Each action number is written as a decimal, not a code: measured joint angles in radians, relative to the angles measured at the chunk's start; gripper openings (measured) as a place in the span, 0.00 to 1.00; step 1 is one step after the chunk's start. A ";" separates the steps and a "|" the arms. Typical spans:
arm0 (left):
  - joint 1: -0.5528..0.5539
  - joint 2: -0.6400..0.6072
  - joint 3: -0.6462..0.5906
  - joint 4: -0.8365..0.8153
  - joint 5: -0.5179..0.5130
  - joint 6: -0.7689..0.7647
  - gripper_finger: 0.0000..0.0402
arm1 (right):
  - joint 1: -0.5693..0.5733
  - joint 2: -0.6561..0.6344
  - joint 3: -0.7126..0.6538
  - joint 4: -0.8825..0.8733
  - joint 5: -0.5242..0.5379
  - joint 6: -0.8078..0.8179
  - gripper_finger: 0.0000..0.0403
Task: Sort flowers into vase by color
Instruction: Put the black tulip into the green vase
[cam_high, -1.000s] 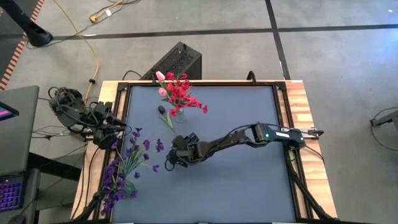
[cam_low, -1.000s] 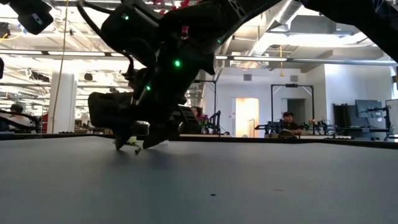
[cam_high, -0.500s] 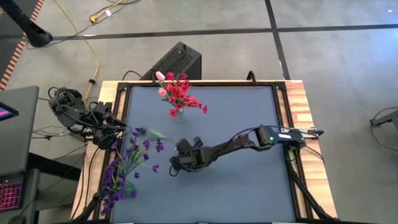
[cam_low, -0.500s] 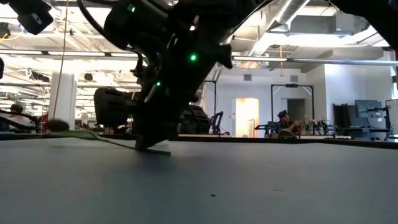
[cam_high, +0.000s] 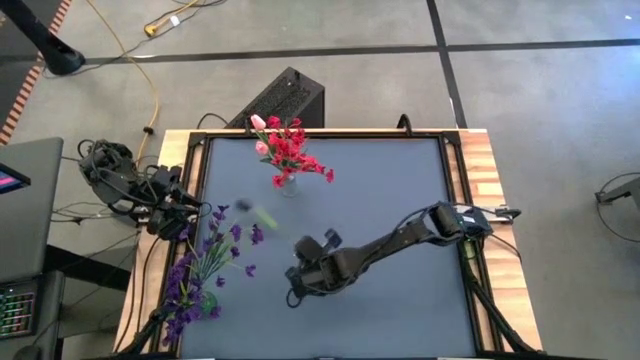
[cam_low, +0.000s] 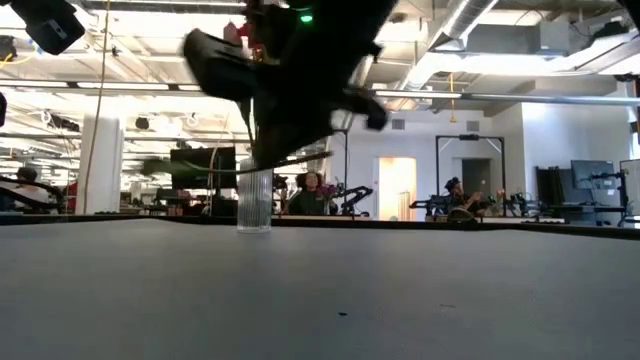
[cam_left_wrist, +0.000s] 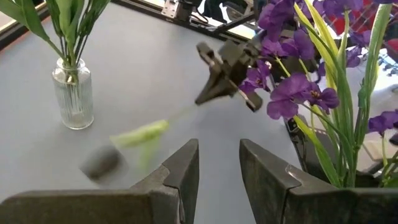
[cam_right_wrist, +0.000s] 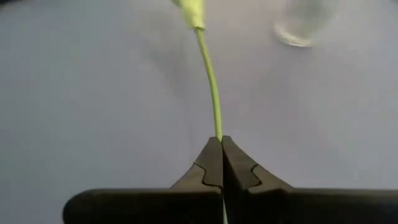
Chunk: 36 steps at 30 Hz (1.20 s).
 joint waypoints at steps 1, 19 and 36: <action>0.000 0.000 0.000 0.000 0.001 0.003 0.26 | 0.007 -0.010 -0.001 -0.046 0.021 0.031 0.04; 0.000 0.000 -0.064 0.008 -0.033 0.113 0.26 | 0.118 -0.292 -0.213 -0.116 0.164 0.183 0.04; 0.000 -0.001 -0.078 0.064 -0.006 0.139 0.26 | 0.318 -0.498 -0.232 0.077 0.451 -0.118 0.04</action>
